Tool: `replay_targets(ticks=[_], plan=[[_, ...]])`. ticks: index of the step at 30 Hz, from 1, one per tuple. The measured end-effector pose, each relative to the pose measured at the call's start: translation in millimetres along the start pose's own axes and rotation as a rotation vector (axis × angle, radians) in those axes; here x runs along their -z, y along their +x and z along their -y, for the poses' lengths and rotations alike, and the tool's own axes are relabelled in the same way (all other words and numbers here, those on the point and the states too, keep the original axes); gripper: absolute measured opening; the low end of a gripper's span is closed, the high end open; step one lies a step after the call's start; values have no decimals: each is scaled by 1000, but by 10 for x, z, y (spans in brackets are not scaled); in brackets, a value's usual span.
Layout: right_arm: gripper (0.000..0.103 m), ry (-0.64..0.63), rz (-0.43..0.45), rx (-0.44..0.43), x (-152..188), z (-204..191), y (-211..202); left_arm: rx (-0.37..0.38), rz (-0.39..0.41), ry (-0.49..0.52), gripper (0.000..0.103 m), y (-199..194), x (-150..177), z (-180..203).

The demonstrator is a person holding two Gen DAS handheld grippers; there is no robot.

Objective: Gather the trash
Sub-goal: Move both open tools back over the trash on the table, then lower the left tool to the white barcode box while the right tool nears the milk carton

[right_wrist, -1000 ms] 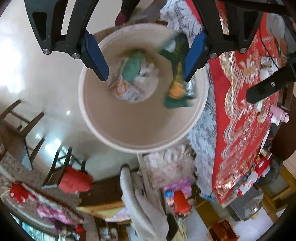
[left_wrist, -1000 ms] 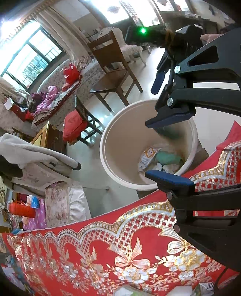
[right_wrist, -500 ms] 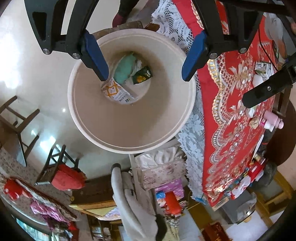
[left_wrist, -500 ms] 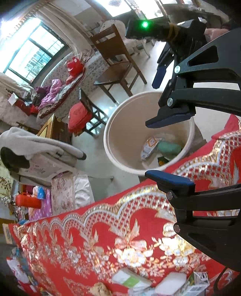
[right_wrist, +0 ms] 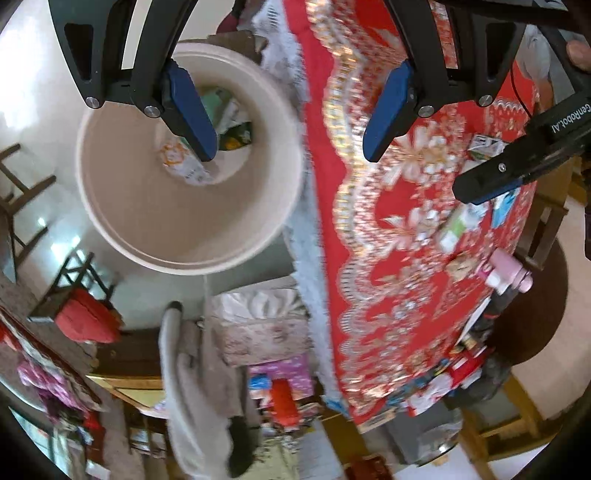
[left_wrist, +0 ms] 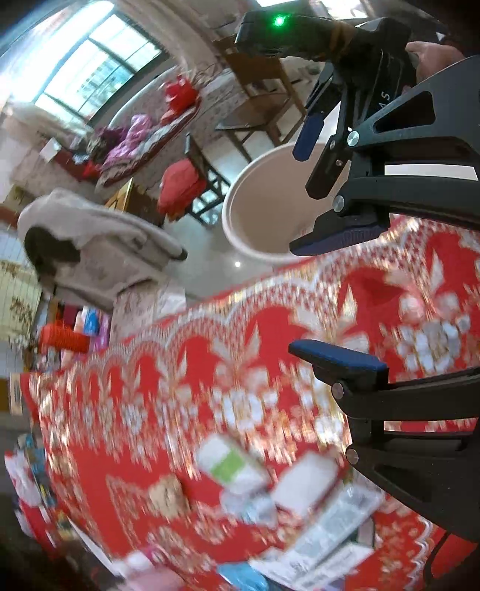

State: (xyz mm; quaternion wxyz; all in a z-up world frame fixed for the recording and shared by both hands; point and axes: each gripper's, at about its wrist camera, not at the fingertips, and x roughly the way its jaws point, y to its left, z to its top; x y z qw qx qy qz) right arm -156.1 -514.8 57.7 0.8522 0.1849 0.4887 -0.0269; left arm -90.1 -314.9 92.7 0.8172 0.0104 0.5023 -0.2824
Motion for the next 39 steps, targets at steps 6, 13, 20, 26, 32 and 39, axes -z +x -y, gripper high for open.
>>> replay_targets(ticks=[6,13,20,26,32,39], plan=[[79,-79,-31,-52,-37,-452,196,-87,22,-111,45,-256,108,-632],[79,-186,-68,-120,-40,-1040,417,-203,26,-237,45,-445,307,-1394],[79,-253,-101,-164,-11,-1471,595,-271,-1,-256,45,-406,439,-1750],[79,-266,-121,-195,-25,-1630,680,-305,-40,-275,47,-552,598,-2091],[79,-303,-144,-217,-39,-1878,832,-352,-58,-322,47,-742,722,-2387],[79,-318,-162,-221,-55,-2009,936,-257,0,-393,47,-839,610,-2364]])
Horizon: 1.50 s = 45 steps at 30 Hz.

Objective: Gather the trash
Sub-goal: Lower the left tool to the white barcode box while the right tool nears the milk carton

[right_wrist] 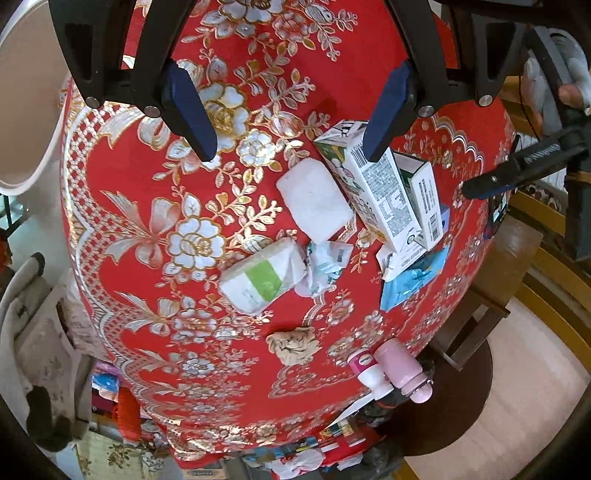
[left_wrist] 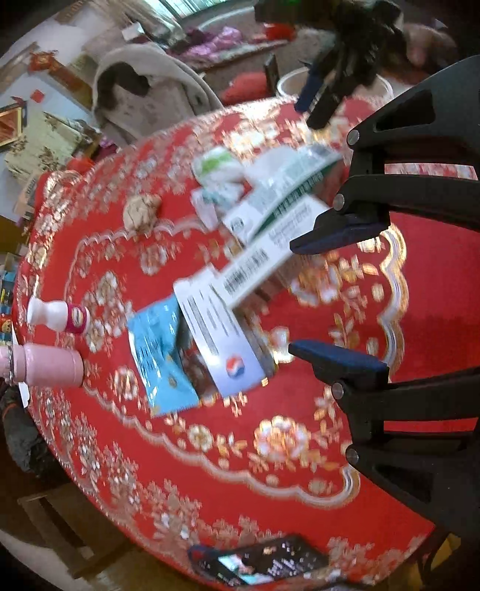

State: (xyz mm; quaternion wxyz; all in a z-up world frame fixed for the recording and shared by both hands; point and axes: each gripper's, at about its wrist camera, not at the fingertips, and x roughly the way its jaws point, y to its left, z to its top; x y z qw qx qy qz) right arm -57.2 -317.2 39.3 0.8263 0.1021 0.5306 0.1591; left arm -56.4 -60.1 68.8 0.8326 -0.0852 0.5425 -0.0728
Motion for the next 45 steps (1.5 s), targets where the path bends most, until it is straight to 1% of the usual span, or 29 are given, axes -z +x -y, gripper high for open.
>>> replay_targets(ticks=[3,6,8,10,13,16,19,23,25,27,30,31,35,37,40,42,45], plan=[[79,-6,-4,-6,-20,-24,9,19,-17,25,47,68,-28,166],[79,-10,-5,-1,-13,-18,1,53,-46,66,47,123,18,337],[79,-6,-6,2,-5,17,-11,27,-60,125,47,159,87,486],[79,3,-5,4,-1,59,-24,-7,-57,152,47,197,118,573],[79,38,2,4,9,179,-70,-31,-61,128,47,295,84,582],[79,45,2,4,16,221,-85,-31,-43,77,47,353,16,524],[79,44,1,3,25,225,-87,-38,-37,48,47,392,-69,487],[79,37,-7,-6,30,198,-64,-11,-62,15,47,446,-162,476],[79,26,-12,-7,33,167,-45,13,-51,2,47,434,-201,473],[79,17,-18,-10,34,139,-21,-21,-56,9,48,461,-207,459],[79,8,-21,-8,39,121,-11,26,-69,-10,48,453,-204,347],[79,7,-21,-7,40,123,-16,27,-74,-6,48,445,-202,333],[79,8,-19,-13,28,118,-24,-24,-83,69,48,329,-154,265],[79,5,-14,-16,13,100,-24,-48,-88,60,48,290,-159,160],[79,-1,-15,-27,-10,42,8,-73,-85,19,48,261,-208,-37],[79,-8,-20,-35,-11,-7,34,-55,-98,-21,47,267,-244,-137],[79,-27,-25,-41,-9,-77,62,26,-115,-83,46,273,-272,-204]])
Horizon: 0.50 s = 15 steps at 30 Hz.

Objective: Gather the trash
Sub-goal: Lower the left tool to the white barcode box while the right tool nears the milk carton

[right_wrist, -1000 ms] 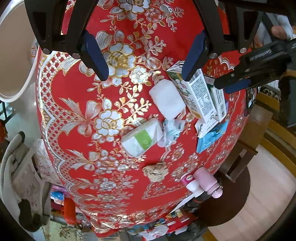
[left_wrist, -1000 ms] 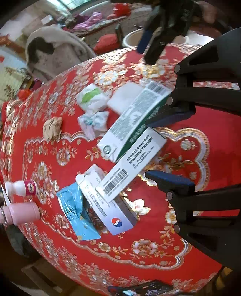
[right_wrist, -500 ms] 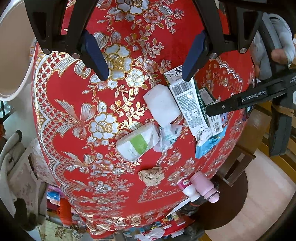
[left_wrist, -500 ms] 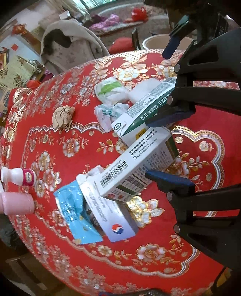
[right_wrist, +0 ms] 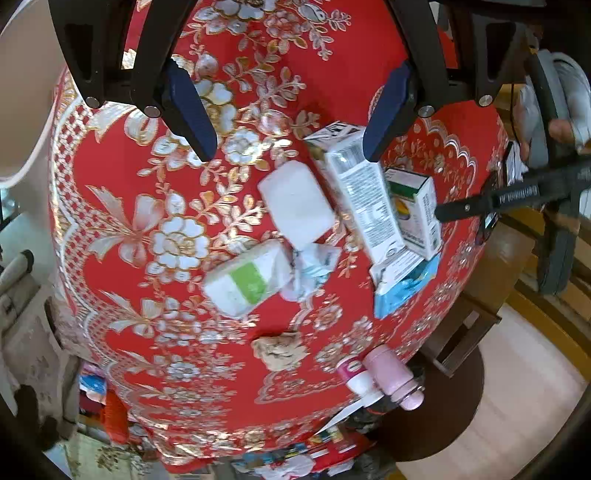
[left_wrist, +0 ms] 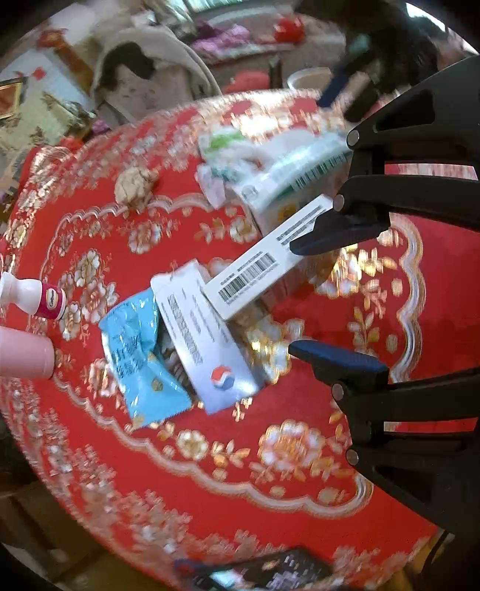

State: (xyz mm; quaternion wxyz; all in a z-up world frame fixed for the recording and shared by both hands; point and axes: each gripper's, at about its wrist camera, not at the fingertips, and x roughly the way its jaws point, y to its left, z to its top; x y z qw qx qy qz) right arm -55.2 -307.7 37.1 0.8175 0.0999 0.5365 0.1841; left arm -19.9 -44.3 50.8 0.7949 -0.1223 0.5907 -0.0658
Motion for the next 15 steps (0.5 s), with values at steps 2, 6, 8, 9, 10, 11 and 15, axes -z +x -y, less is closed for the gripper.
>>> replay_targets(ticks=[2,6,8,9,10,11,15], plan=[[79,-29,-2,-17,-2,-96,29,16,11,6,46,-16,10,39],[79,-80,-7,-28,7,-217,69,27,23,10,46,-41,13,98],[78,-127,-2,-22,26,-315,88,35,34,-14,46,-76,-6,67],[75,-159,9,-18,36,-384,100,38,39,-21,46,-84,-17,57],[70,-179,12,-19,42,-430,118,40,44,-29,46,-98,-28,50],[68,-191,12,-19,41,-452,140,39,49,-36,46,-113,-40,44],[57,-256,-5,32,-42,-583,388,30,56,-52,46,-115,-64,42]])
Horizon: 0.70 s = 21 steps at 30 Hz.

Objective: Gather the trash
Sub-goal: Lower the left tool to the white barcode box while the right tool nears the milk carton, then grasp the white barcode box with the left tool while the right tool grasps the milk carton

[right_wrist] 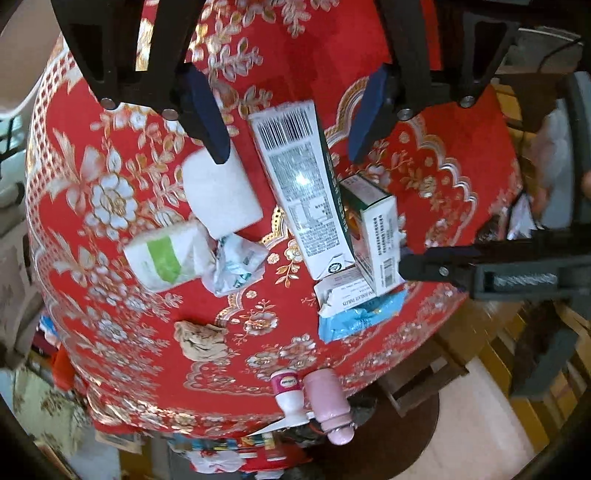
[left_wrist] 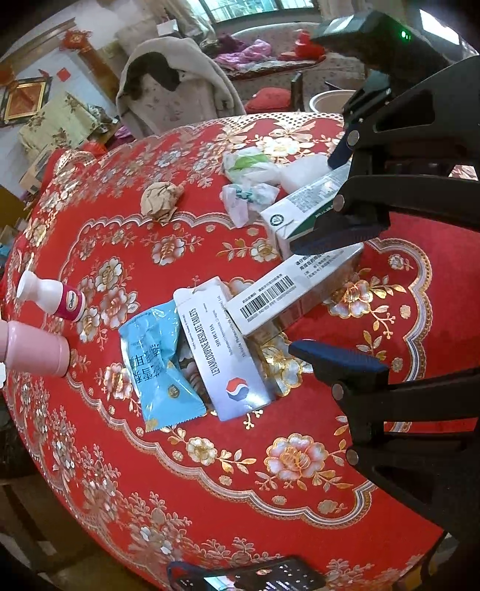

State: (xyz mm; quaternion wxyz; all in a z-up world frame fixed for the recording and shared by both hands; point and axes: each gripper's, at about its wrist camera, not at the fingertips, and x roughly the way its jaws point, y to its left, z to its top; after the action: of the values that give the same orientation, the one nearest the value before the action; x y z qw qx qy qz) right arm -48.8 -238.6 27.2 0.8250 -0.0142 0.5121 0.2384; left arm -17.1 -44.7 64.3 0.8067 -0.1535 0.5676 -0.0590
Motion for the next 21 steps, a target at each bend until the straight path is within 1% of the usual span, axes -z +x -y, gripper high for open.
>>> replay_targets(ticks=[2,3,4,5,6,9,12,13,16,17,19,21], plan=[[49,-13,-2,10,-35,-16,84,-3,0,-20,46,22,-8,-8],[44,-18,8,28,-42,-27,96,-1,-1,-34,46,39,-11,-13],[43,-18,8,28,-42,-27,96,-1,-2,-46,46,56,-12,-16],[43,-22,18,52,-48,-31,95,-4,-2,-55,46,76,-14,-18],[43,-18,37,100,-38,-16,51,-7,-4,-70,46,103,-20,-18],[42,39,40,139,-7,111,-16,-3,-4,-95,46,167,-33,8],[42,78,28,152,27,198,-44,-38,11,-98,46,247,-49,62],[42,105,21,134,54,251,-81,-51,9,-106,46,289,-56,74],[42,141,8,35,75,300,-92,-74,5,-112,46,387,-65,90],[42,149,3,25,73,307,-89,-81,2,-110,46,417,-67,98],[50,151,-4,23,60,307,-80,-75,-8,-107,46,462,-61,101],[51,119,0,37,12,251,-68,-65,-19,-97,46,476,-53,103]])
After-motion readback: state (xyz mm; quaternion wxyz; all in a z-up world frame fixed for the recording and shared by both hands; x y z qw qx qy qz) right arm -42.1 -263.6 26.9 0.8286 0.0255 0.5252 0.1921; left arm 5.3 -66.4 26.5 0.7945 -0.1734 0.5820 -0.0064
